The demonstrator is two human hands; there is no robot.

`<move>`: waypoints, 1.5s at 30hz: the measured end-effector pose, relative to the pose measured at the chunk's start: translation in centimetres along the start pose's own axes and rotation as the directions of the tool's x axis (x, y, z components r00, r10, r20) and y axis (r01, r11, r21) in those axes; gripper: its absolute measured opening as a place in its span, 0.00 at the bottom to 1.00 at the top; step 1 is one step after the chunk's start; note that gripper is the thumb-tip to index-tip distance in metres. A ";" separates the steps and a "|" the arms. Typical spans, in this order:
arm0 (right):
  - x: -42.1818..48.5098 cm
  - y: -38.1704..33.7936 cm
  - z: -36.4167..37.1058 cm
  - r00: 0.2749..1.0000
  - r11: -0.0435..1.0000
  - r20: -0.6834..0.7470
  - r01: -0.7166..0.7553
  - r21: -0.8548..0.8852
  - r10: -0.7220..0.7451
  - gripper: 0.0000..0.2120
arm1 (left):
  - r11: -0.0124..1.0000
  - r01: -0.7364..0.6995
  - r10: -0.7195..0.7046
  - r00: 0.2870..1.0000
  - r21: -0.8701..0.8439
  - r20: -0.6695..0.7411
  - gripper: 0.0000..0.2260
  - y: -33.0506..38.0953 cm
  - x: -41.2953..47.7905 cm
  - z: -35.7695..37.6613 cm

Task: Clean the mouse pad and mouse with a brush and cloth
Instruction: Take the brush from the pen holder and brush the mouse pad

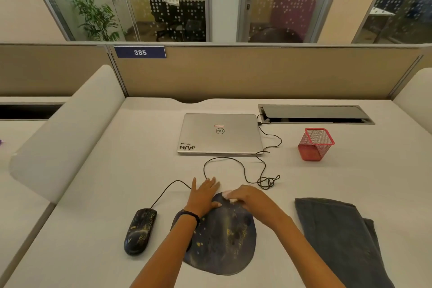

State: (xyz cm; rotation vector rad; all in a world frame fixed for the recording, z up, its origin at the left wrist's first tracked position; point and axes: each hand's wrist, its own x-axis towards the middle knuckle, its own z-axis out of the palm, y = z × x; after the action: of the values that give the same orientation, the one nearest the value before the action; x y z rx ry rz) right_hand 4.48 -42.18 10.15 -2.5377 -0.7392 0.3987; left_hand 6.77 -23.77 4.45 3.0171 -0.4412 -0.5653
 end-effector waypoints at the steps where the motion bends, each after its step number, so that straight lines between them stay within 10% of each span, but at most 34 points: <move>1: 0.0 -0.2 -0.1 1.000 1.000 0.018 -0.006 -0.025 0.007 0.12 | 1.000 -0.001 0.001 1.000 0.001 -0.002 0.31 0.0 0.0 0.1; 45: 0.2 -2.0 -2.2 0.986 0.986 -0.044 -0.165 -0.017 0.164 0.10 | 0.996 -0.003 0.004 1.000 0.085 -0.011 0.30 0.4 0.2 0.2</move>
State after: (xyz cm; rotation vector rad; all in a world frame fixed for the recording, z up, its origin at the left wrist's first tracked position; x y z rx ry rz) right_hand 4.64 -41.38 12.98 -2.6276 -0.5225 0.3923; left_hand 6.72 -24.19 4.23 3.0983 -0.4816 -0.5432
